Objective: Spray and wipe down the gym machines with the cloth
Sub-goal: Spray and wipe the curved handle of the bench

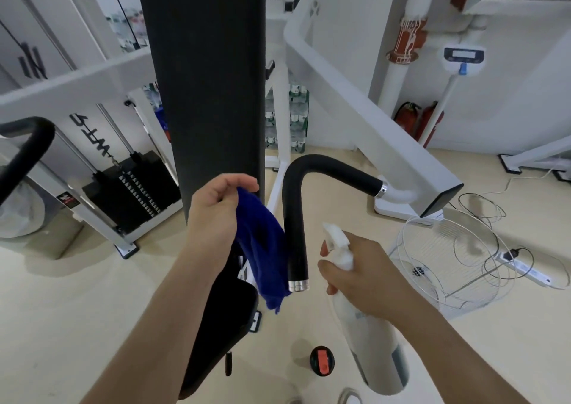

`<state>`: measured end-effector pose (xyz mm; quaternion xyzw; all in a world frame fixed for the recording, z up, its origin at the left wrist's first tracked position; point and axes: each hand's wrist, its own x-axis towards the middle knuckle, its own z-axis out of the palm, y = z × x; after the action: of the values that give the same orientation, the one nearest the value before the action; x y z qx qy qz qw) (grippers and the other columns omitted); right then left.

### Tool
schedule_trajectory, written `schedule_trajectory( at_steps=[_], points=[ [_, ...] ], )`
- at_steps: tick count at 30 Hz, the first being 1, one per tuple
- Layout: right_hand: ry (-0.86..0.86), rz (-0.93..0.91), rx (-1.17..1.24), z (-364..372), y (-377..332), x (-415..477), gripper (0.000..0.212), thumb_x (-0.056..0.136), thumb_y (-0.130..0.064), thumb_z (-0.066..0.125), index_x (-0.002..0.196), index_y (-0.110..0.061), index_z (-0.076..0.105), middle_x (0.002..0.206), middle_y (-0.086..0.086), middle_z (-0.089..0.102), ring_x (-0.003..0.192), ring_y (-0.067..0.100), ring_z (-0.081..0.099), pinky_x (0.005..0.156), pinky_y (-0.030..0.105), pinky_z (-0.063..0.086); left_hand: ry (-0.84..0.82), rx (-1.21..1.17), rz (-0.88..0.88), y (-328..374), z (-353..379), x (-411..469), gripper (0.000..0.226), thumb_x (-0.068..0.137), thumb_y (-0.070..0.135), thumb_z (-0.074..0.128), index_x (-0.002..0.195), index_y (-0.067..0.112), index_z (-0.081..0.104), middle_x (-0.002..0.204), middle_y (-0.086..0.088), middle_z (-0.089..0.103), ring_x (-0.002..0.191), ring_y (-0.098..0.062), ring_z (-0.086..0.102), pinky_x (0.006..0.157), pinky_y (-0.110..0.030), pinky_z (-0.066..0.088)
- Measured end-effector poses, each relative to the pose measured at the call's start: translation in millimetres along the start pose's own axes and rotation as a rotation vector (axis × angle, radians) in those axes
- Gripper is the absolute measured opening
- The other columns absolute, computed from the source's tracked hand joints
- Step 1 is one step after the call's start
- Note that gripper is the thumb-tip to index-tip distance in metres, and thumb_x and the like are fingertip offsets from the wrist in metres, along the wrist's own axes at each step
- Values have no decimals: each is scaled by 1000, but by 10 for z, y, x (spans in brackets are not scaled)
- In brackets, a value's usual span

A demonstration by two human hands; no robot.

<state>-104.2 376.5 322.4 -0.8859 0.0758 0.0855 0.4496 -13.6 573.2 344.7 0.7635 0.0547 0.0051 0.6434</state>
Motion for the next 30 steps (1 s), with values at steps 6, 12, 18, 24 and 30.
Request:
schedule_trajectory(
  at_steps=[6,12,18,24,30],
  points=[
    [105,5,83,-94,-126,159,16,87,-26,61,100,-33,58,65,-1,70,63,10,69,67,27,55,17,-186,71,413,77,256,37,99,0,40,91,23,68,97,-2,74,94,-22,68,93,-45,53],
    [124,27,126,-203,-152,237,12,86,-22,60,95,-30,58,62,0,71,62,13,69,67,28,55,-7,-251,204,959,385,663,34,96,-2,43,91,21,68,98,1,73,98,-20,68,89,-39,56],
    [147,26,214,-297,-167,328,10,87,-19,60,94,-26,60,63,-1,72,65,16,70,72,30,55,-130,-83,278,1390,895,1052,36,91,-9,42,89,14,68,96,-1,70,90,-15,66,85,-37,57],
    [234,156,365,-350,72,377,20,86,-17,60,103,-26,57,64,3,74,61,8,66,62,21,49,-414,-520,290,1642,910,822,34,92,-13,37,97,10,61,82,-4,66,81,-16,63,81,-33,53],
    [292,170,379,-429,206,396,17,87,-16,61,102,-24,58,66,4,73,56,5,64,58,22,48,-677,136,63,724,889,621,31,95,-2,47,115,17,60,97,-2,72,93,-21,68,81,-37,56]
  ],
)
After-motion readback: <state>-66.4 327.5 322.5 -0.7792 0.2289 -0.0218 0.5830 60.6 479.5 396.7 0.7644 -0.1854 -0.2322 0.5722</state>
